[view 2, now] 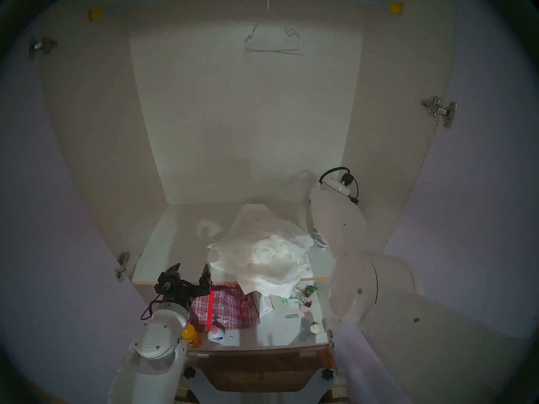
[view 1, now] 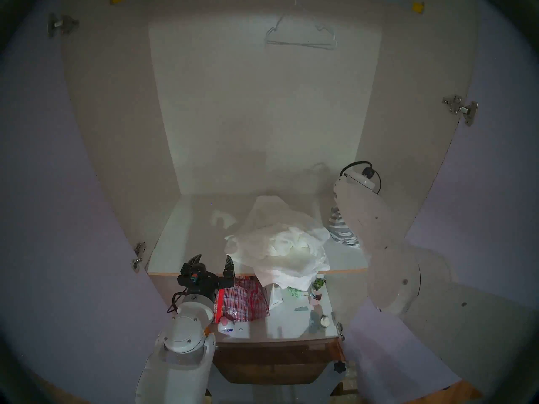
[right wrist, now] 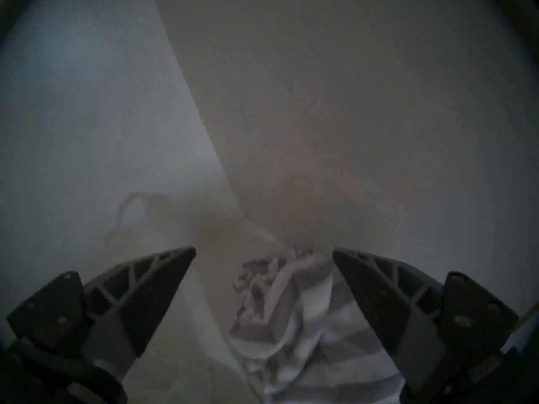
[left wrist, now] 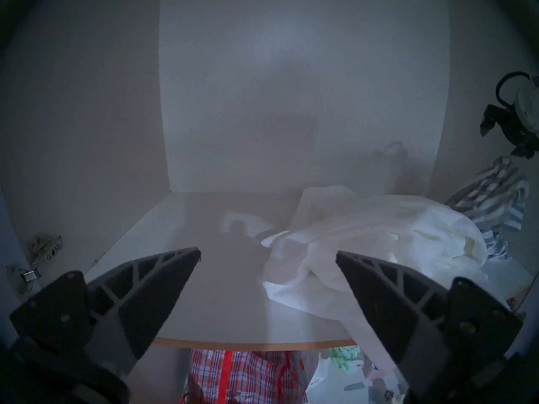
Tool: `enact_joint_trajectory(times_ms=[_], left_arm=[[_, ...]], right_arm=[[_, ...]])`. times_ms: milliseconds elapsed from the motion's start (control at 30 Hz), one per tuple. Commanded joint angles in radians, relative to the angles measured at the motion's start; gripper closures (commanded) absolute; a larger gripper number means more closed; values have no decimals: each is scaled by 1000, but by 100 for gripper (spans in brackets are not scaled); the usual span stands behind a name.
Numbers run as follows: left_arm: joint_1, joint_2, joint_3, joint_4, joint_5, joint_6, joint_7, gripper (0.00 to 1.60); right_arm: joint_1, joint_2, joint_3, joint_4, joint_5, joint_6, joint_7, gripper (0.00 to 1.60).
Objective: Sort tops into two piles: light colors and dark colors
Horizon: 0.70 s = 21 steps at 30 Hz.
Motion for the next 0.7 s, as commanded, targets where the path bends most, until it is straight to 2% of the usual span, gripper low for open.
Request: enact_joint_trajectory(times_ms=[0,67,233,367,400,500,533,567,667], left_arm=[[-9,0,3,-25,-2,-7,-4,0],[-9,0,3,-25,-2,-7,-4,0],[-10,0,3,-24,-1,-7,-3,0],[-10,0,3,-24,-1,-7,-3,0],[-10,0,3,-24,-1,-7,-3,0],[-11,0,3,-23,-1,-7,-2,0],[-10,0,3,-23,-1,-7,-2,0],[-17,31,18,-12,40,-18,-11,0],[-52,38,34,26,70,-31,13,0]], right_arm=[[-82,30,-96,-126,-48,69,105,0],[-136,53,-142,-195,-82,55,141,0],[-230,153,-213,-353,-58,69,331,0],[-295,252,-240,-465,28,71,490,0],[-295,252,-240,-465,28,71,490,0],[-331,323,-270,-523,116,86,591,0],[-350,368,-288,-554,172,88,647,0],[-363,387,-297,-569,186,92,675,0],[-410,446,-313,-611,267,93,766,0]])
